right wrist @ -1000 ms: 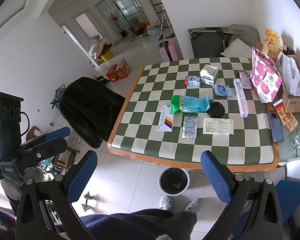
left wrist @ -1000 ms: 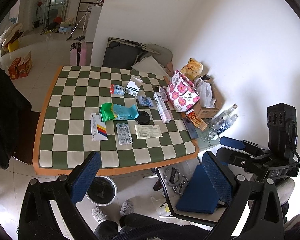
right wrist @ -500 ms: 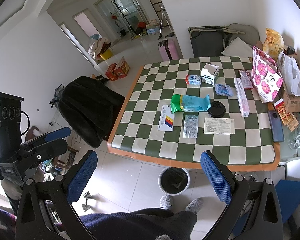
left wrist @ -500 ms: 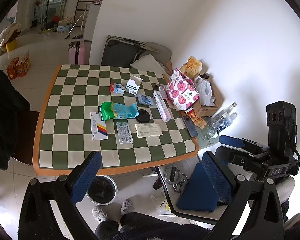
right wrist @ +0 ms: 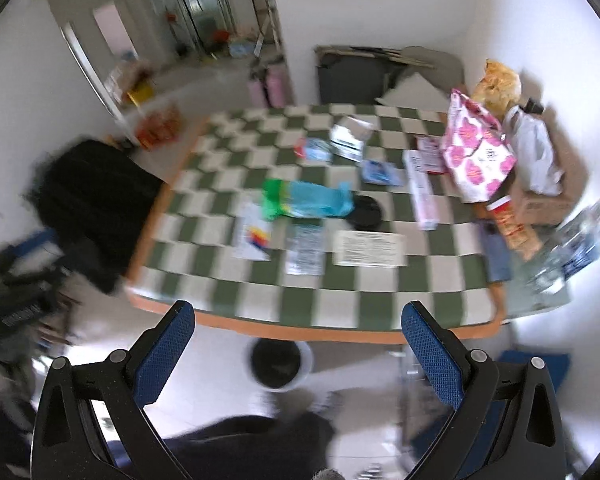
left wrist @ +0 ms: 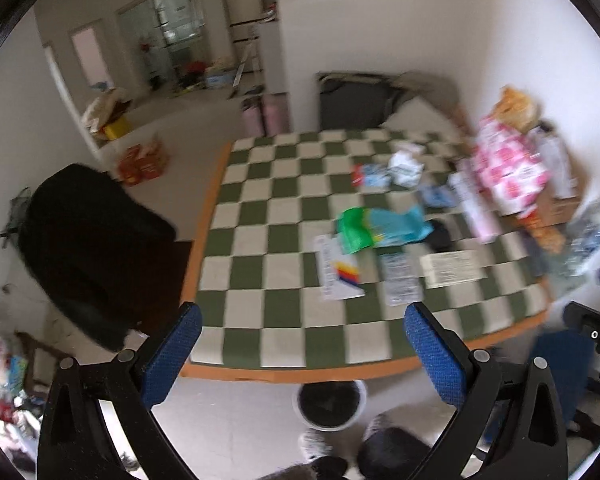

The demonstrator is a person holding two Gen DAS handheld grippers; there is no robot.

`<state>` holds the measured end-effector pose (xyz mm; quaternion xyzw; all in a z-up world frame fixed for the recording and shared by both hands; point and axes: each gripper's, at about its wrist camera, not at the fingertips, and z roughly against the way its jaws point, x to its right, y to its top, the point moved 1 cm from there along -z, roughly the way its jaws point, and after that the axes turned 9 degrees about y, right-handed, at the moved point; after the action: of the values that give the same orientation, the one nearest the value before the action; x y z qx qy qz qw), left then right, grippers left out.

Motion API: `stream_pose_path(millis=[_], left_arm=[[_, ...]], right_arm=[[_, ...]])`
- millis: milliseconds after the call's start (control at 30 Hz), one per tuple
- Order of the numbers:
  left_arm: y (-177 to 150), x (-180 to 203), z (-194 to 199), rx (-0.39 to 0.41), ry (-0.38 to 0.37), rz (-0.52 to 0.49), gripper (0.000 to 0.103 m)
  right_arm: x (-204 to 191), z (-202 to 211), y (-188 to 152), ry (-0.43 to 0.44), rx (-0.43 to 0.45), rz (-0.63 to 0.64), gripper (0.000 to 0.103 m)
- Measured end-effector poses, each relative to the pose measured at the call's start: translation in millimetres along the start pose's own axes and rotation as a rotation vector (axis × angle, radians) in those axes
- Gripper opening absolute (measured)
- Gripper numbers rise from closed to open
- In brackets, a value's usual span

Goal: Collect trash
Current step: 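Grasp the silver blister pack with the left tool while the right tool grasps the white leaflet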

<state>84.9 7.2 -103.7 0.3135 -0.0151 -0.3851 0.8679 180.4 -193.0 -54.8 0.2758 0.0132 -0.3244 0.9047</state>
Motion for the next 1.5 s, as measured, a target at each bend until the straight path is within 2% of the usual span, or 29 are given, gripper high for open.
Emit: stream_pose_path(millis=[67,133,267,300,467,667,767,833,933,1033,1133,1200,1267,1300,1333,1400,1433,1500], left_arm=[[-5,16,-34,-0.052,0.054,-0.013,0.103],[-15,20,-67,-0.112,0.074,-0.013,0.103],[-27,29,-124,-0.243,0.074,0.021,0.103],[-28,38,-139,-0.273,0.086,0.03,0.103],[-27,75,-196,-0.409,0.142,0.065,0.103],[-36,108,-240,-0.517,0.174,0.056,0.103],[-38,113,-247,-0.552,0.177,0.074,0.103],[-37,117,-250,-0.563,0.175,0.084,0.103],[-31,123,-254,-0.562,0.174,0.079,0.103],[-22,130,-257,-0.561,0.167,0.075,0.103],[-11,142,-260,-0.562,0.136,0.073,0.103],[-3,153,-264,-0.566,0.103,0.072,0.103],[3,167,-271,-0.59,0.057,0.073,0.103],[5,174,-276,-0.611,0.029,0.075,0.103],[7,182,-282,-0.63,0.004,0.072,0.103],[8,198,-294,-0.666,-0.025,0.051,0.103],[7,207,-301,-0.68,-0.037,0.028,0.103],[7,220,-309,-0.693,-0.044,-0.018,0.096]], right_arm=[[10,-40,8,-0.099,-0.07,0.052,0.103],[26,-87,15,-0.158,-0.161,0.1,0.103],[55,-170,30,-0.171,-0.317,0.173,0.103],[65,-202,34,-0.174,-0.376,0.221,0.103],[96,-308,49,-0.197,-0.564,0.455,0.103],[111,-386,43,-0.188,-0.734,0.794,0.103],[113,-408,40,-0.162,-0.785,0.854,0.103],[113,-413,44,-0.126,-0.797,0.85,0.103],[122,-414,53,-0.078,-0.811,0.737,0.101],[138,-406,59,-0.042,-0.766,0.593,0.099],[166,-393,60,-0.029,-0.757,0.347,0.099],[197,-379,61,-0.022,-0.733,0.09,0.098],[238,-359,55,-0.03,-0.669,-0.261,0.098],[255,-353,50,0.0,-0.643,-0.422,0.098],[264,-351,47,0.034,-0.624,-0.512,0.099],[269,-351,44,0.064,-0.609,-0.571,0.103],[266,-351,45,0.081,-0.586,-0.545,0.103],[257,-350,46,0.028,-0.558,-0.444,0.103]])
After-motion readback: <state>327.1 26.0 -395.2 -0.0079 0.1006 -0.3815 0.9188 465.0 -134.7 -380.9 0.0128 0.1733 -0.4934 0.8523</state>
